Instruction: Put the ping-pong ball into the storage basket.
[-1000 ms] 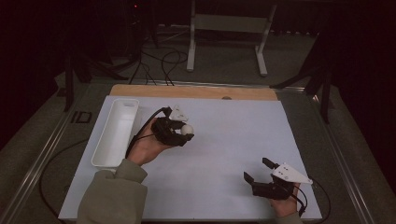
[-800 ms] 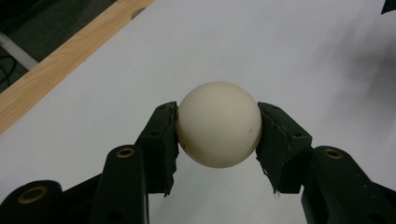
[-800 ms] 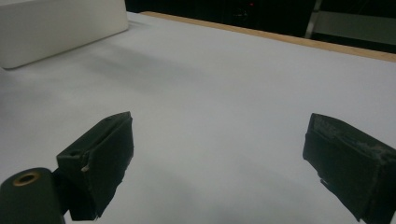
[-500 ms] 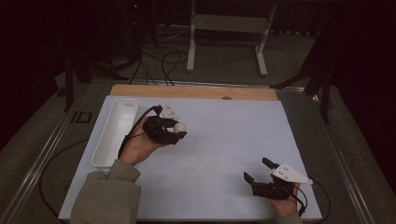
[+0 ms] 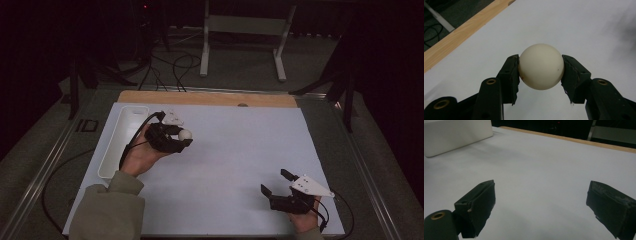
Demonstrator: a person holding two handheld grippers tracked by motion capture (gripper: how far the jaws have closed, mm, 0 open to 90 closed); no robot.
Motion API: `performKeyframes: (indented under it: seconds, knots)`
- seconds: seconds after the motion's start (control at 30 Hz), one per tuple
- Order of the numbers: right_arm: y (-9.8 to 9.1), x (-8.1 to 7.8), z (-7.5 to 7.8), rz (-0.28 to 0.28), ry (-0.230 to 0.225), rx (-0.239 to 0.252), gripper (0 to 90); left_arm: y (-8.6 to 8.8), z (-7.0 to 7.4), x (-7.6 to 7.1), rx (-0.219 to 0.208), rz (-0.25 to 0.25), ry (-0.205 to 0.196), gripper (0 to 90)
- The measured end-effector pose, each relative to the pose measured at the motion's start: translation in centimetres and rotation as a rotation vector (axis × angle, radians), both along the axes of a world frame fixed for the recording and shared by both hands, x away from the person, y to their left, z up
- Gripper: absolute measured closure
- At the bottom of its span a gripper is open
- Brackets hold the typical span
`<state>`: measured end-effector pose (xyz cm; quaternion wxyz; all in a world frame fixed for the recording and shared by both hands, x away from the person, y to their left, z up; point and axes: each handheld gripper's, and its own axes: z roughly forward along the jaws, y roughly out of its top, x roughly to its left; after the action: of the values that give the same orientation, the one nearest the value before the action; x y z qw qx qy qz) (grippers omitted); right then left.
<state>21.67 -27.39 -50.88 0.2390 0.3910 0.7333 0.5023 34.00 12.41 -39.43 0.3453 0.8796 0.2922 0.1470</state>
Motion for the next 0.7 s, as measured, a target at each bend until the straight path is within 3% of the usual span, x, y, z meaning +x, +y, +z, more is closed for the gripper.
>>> performKeyframes:
  seconds: [0.7]
  knots:
    - [0.0,0.0,0.0,0.000,0.000,0.000,8.5,3.0,0.2,0.3,-0.017,0.070,0.003,51.6]
